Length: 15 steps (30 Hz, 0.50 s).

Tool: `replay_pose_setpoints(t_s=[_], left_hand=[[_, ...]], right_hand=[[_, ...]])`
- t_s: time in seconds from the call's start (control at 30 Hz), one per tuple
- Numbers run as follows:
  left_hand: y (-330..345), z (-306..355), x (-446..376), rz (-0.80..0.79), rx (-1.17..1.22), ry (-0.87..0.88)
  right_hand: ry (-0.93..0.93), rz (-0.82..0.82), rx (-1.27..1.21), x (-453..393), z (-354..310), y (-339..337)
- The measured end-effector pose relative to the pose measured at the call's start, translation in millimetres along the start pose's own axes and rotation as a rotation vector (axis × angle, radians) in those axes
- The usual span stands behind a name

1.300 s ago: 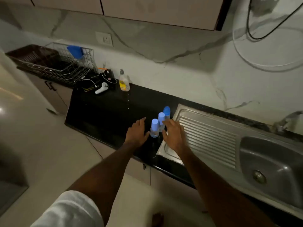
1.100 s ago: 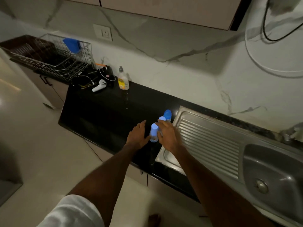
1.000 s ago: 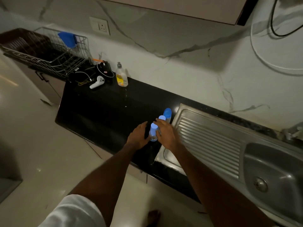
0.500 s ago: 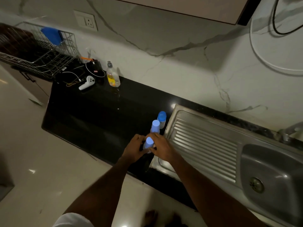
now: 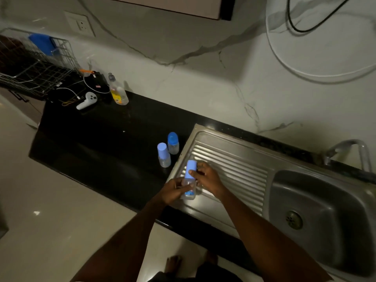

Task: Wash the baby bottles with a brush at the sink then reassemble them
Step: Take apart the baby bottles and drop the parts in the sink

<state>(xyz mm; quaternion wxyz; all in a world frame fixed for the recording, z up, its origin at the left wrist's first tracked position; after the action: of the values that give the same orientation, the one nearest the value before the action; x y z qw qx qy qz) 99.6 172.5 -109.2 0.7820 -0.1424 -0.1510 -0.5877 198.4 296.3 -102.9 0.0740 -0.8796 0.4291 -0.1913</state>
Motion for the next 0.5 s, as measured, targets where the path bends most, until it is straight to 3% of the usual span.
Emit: replay_pose_setpoints(t_s=[0.2, 0.33, 0.5], left_hand=[[55.7, 25.2, -21.2, 0.012, -0.099, 0.024], [94.1, 20.0, -47.7, 0.010, -0.171, -0.008], [144.1, 37.6, -56.9, -0.048, -0.492, 0.138]], right_hand=[[0.066, -0.007, -0.073, 3.1, 25.8, -52.5], [0.114, 0.108, -0.099, 13.6, 39.1, -88.1], [0.153, 0.220, -0.098, 40.5, 50.3, -140.2]])
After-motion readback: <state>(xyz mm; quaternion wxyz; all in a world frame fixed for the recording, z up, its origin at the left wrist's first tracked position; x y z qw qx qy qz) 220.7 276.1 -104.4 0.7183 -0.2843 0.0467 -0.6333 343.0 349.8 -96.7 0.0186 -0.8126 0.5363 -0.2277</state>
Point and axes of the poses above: each hand's wrist, its own x-axis away from the middle knuckle, its own y-axis out of the palm, z = x × y, the point moved 8 cm from there along -x, towards the middle knuckle, and after that the axes turned 4 degrees about z, right-handed, at the moved point
